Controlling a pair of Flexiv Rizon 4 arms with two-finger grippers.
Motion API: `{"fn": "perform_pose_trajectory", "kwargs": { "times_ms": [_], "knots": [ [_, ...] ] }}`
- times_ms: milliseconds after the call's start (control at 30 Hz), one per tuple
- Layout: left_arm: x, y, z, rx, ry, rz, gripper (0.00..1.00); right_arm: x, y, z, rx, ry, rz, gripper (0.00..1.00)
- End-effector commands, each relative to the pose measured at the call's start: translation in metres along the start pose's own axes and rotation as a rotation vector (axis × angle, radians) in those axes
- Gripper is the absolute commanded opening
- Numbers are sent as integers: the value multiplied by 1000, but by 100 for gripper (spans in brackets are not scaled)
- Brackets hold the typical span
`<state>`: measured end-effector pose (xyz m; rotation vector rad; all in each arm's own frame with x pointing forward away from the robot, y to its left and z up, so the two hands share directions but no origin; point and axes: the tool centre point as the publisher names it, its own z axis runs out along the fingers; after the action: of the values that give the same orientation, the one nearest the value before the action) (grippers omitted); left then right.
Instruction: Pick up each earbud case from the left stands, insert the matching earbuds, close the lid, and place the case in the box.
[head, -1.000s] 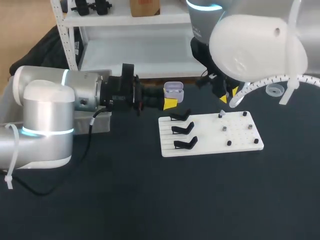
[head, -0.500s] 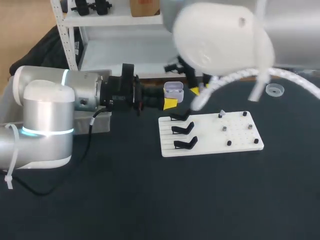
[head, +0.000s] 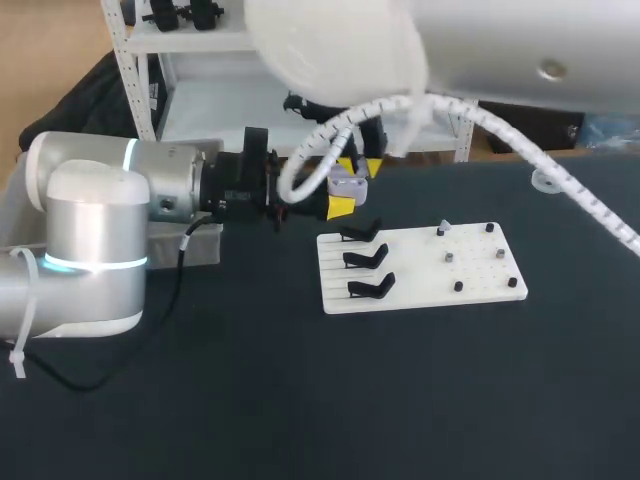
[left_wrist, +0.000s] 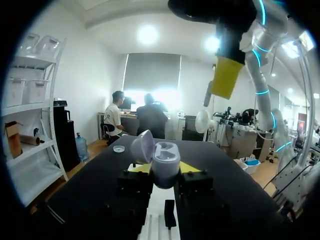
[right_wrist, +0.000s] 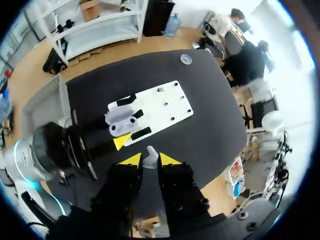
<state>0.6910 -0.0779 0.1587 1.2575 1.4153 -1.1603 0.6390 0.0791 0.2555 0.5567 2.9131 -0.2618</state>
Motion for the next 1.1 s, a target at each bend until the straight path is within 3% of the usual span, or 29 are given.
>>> {"fn": "perform_pose_trajectory", "kwargs": {
  "times_ms": [33,233,667,1100],
  "knots": [
    [0,0,0,1,-2,1,0,-9,11,2,-6,-7,18,0],
    [0,0,0,1,-2,1,0,-18,18,13,-66,-27,-30,0],
    [0,0,0,1,-2,1,0,-19,17,39,-29,-3,-53,0],
    [0,0,0,1,-2,1,0,-24,19,47,-28,8,-46,0]
  ]
}}
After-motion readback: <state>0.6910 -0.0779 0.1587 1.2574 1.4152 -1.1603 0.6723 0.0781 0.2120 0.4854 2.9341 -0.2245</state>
